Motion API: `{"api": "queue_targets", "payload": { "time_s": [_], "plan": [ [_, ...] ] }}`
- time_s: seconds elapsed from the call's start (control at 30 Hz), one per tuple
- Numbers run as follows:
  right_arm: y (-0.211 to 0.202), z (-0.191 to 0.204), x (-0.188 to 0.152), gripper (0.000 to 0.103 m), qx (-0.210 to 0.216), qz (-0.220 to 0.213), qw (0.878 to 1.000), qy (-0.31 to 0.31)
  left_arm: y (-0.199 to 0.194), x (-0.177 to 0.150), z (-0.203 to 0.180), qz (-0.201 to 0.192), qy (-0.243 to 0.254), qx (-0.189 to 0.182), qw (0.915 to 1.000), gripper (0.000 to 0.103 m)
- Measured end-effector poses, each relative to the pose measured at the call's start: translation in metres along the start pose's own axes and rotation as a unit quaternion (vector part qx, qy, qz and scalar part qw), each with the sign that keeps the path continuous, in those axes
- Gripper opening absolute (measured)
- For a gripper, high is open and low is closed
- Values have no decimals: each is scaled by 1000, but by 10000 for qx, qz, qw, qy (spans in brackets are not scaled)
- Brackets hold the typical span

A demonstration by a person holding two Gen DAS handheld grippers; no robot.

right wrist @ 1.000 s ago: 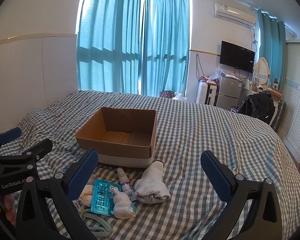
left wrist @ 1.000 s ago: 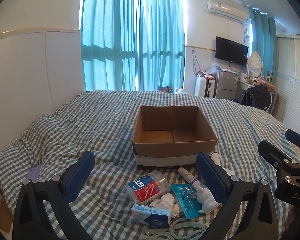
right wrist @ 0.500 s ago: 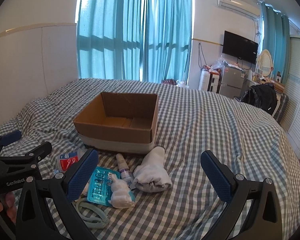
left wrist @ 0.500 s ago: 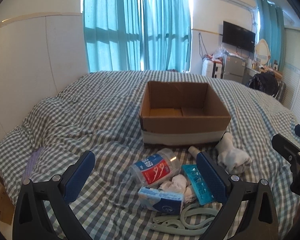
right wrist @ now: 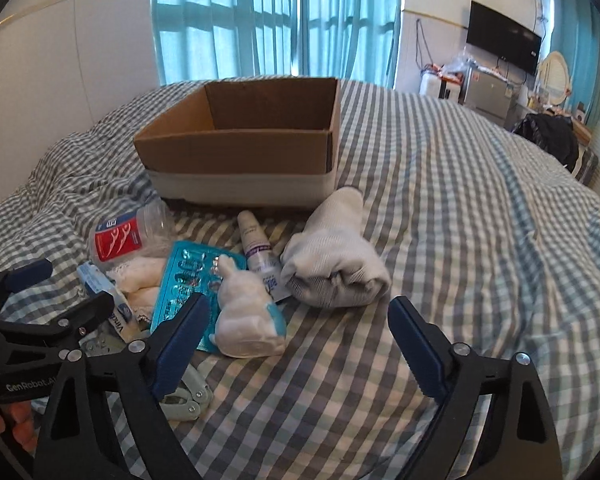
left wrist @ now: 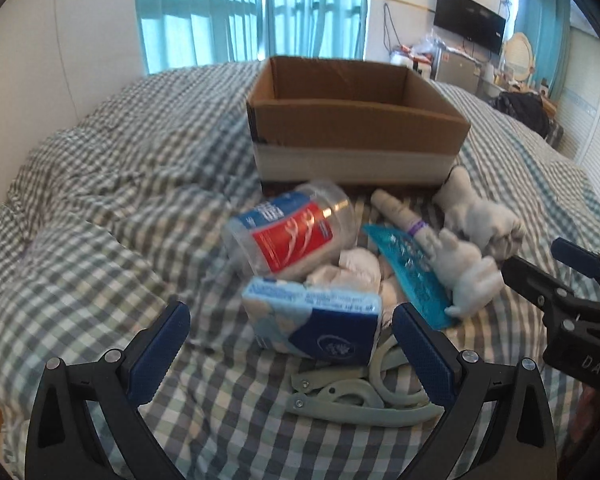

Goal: Organize objects
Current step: 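Move both tools down toward the pile of items beside the box, then grasp the blue tissue pack with the left tool while the right tool grasps the white plush toy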

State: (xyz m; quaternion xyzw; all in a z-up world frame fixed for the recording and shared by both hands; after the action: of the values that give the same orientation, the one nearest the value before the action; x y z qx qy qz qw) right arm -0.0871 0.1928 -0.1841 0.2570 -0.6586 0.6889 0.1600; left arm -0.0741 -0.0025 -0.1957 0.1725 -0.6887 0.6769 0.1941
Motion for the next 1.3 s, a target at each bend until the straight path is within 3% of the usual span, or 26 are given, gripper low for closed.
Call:
{"api": "queue_targets", "payload": {
  "time_s": [0.2,0.27,0.43,0.53,0.57,0.8,1.1,1.13,1.2,1.3],
  "plan": [
    [16,9,-7,81,137,249,9996,-88,19,-8,-3,141,123,-4,9998,103],
    [22,12,-9,74,161,327,9993,-129,24,-9,-3,168,131,-5,9998,103],
    [30,18,-12,64,269,460,9984,-185,31,-12,-5,248,164,-193,9994,90],
    [30,22,-12,50,370,500,9978,-216,31,-14,-10,255,261,-345,9987,76],
    [30,24,-12,44,385,515,9977,-234,30,-14,-12,256,289,-375,9986,76],
    [22,28,-13,43,291,474,9979,-345,19,-13,-14,144,350,-386,9985,75],
    [-14,31,-5,41,193,90,9988,-432,-19,0,-6,-229,290,-292,9989,75],
    [-20,32,-3,38,180,39,9988,-457,-22,1,-6,-265,260,-297,9989,75],
    [-32,36,3,0,185,-93,9984,-534,-30,6,-3,-352,216,-280,9988,75],
    [-45,41,11,1,148,-192,9977,-636,-40,13,-2,-507,202,-284,9981,75]
  ]
}}
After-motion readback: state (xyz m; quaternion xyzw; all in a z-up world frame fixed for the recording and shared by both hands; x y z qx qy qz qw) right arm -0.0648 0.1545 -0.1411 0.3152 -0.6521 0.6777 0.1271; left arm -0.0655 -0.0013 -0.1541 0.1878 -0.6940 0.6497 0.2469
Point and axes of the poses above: each gripper's, at about its wrist camera, not at the fingertips, and y roughly the way its jaws point, z to its left, x to its top, the point moved 10 cm from there along y, roughly the way its jaws point, and after that the axes turned 10 degrees about z, right-handed, at the moved point
